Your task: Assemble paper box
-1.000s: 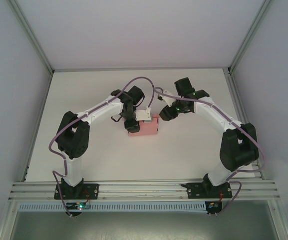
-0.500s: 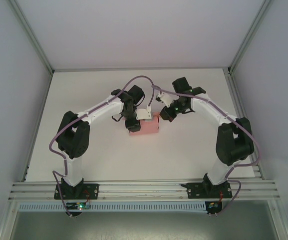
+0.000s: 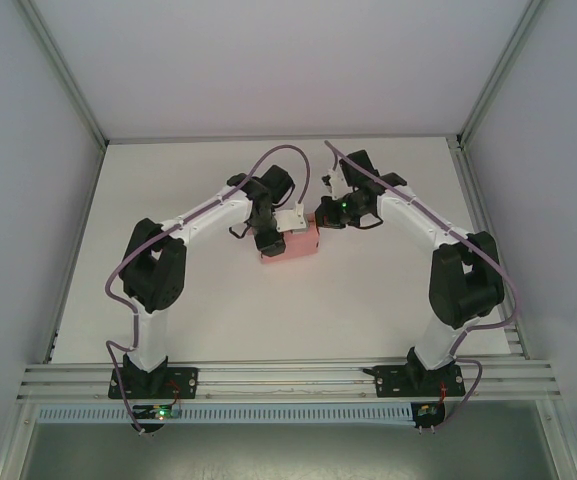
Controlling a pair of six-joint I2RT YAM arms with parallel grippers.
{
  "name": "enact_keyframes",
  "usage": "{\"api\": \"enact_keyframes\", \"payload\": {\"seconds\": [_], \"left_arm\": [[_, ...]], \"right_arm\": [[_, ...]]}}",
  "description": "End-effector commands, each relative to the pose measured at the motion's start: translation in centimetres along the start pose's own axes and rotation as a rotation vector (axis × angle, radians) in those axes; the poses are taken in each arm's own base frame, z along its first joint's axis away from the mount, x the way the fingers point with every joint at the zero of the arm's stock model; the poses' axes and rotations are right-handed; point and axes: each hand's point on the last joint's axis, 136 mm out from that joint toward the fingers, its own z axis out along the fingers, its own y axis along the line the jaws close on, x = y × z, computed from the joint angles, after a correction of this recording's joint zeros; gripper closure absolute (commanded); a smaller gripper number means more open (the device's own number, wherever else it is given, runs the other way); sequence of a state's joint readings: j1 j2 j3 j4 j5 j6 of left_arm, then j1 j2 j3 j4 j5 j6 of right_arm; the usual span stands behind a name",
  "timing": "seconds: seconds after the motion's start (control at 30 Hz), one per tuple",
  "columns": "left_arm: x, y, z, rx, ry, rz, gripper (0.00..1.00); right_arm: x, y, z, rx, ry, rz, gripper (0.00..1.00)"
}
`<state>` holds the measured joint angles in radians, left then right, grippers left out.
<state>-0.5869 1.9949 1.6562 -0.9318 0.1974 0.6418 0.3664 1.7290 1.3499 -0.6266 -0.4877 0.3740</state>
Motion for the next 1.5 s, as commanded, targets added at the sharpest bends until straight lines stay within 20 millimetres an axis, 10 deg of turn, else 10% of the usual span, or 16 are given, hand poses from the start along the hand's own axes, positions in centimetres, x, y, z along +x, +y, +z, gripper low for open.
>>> {"api": "enact_keyframes", "payload": {"seconds": [0.0, 0.43, 1.1, 1.47], "left_arm": [[-0.5, 1.0, 1.4, -0.030, 0.004, -0.012, 0.61], [-0.2, -0.4, 2.1, 0.045, -0.004, 0.032, 0.61], [0.1, -0.6, 2.4, 0.085, 0.009, 0.031, 0.62], [-1.6, 0.0, 1.5, 0.086, -0.061, -0.047, 0.59]], "right_arm": [[-0.9, 8.7, -3.6, -0.382, -0.003, 0.085, 1.00], [-2.4, 9.9, -4.5, -0.510, 0.058, 0.183, 1.00], [2.8, -0.3, -0.7, -0.066, 0.050, -0.314, 1.00], [4.3, -1.2, 1.0, 0.103, -0.145, -0.455, 1.00]]}}
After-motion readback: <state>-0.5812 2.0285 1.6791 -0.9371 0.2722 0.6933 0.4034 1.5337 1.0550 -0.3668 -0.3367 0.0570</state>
